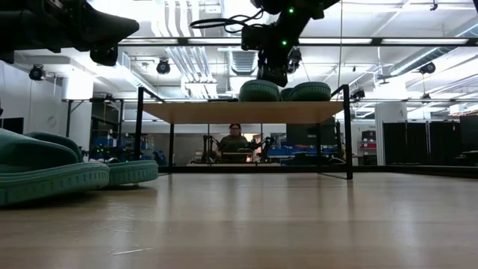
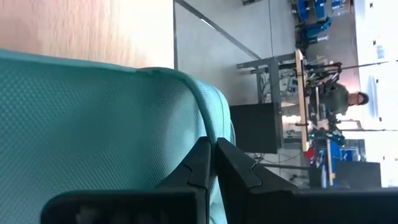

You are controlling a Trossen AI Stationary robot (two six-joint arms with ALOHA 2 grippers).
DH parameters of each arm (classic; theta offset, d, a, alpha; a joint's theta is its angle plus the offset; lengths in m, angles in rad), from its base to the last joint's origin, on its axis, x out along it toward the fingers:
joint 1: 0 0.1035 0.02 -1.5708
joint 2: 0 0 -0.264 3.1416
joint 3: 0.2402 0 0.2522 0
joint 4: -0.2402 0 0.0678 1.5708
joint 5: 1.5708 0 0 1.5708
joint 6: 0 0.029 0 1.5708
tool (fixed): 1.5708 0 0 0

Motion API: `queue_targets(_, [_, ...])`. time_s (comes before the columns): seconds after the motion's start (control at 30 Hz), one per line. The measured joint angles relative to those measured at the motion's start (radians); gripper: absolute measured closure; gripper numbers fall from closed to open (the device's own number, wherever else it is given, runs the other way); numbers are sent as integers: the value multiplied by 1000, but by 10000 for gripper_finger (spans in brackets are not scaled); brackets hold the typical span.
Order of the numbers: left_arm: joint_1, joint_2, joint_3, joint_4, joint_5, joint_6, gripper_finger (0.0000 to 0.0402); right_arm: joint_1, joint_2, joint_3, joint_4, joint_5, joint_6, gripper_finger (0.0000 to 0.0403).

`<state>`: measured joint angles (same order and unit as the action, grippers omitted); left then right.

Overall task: Pick and place slides into the shelf
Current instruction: Put the green slides on the shelf

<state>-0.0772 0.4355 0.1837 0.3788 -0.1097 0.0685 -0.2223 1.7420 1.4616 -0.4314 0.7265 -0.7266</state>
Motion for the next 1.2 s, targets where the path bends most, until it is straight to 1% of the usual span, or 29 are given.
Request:
queue_targets(0.43, [0, 0, 0, 0, 0, 0, 379, -1, 0, 0, -6, -4, -127, 392])
queue_targets(0.67, [0, 0, 0, 1, 0, 0, 379, -1, 0, 0, -2, -29, -84, 390])
queue_targets(0.93, [0, 0, 0, 0, 0, 0, 379, -1, 0, 0, -1, -27, -85, 359])
queue_targets(1.2, [0, 0, 0, 0, 0, 0, 379, -1, 0, 0, 0, -26, -77, 315])
